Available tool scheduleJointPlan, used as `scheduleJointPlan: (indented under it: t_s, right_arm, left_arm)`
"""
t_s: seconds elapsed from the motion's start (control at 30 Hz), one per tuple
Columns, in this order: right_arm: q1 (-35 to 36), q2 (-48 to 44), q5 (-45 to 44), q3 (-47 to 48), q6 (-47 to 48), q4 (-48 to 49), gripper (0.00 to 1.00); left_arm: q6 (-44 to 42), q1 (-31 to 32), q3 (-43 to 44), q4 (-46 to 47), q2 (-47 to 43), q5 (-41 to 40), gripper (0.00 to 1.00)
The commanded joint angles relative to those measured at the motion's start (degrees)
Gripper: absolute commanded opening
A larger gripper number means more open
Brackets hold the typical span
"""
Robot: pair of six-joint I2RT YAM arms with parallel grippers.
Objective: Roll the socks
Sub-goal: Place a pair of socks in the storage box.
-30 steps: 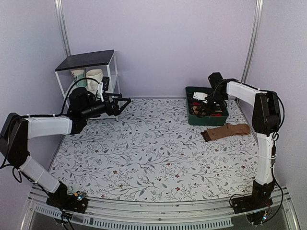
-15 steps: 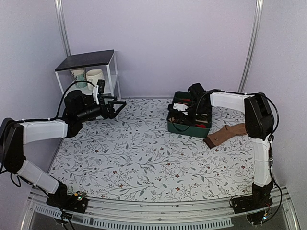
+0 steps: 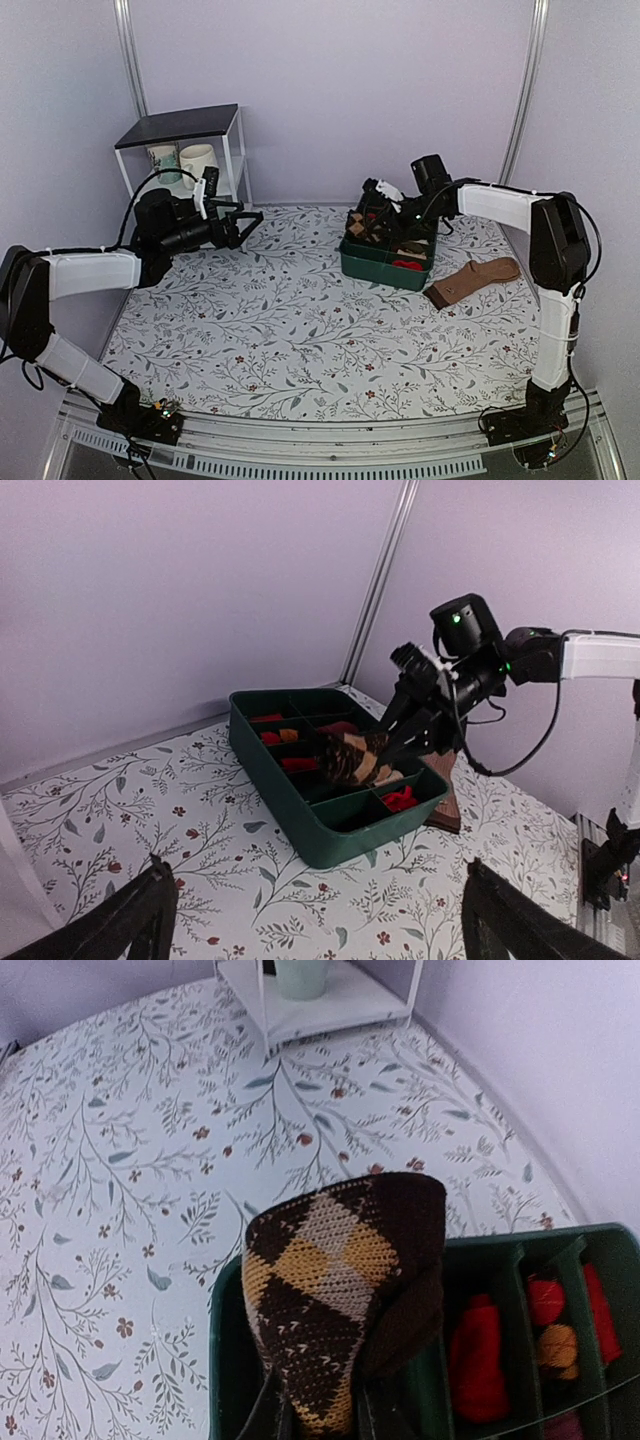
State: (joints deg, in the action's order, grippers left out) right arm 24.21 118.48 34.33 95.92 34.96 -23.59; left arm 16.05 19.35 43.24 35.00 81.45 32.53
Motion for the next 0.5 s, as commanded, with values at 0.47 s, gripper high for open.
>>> scheduleJointPlan:
  t_s: [0.47]
  right_arm:
    - [1.0,-3.6,1.8,-8.5,-4.6,5.1,0.04]
  left_arm:
    - [-1.2,-0.7,1.1,-1.5,2.4,0.2,0.99]
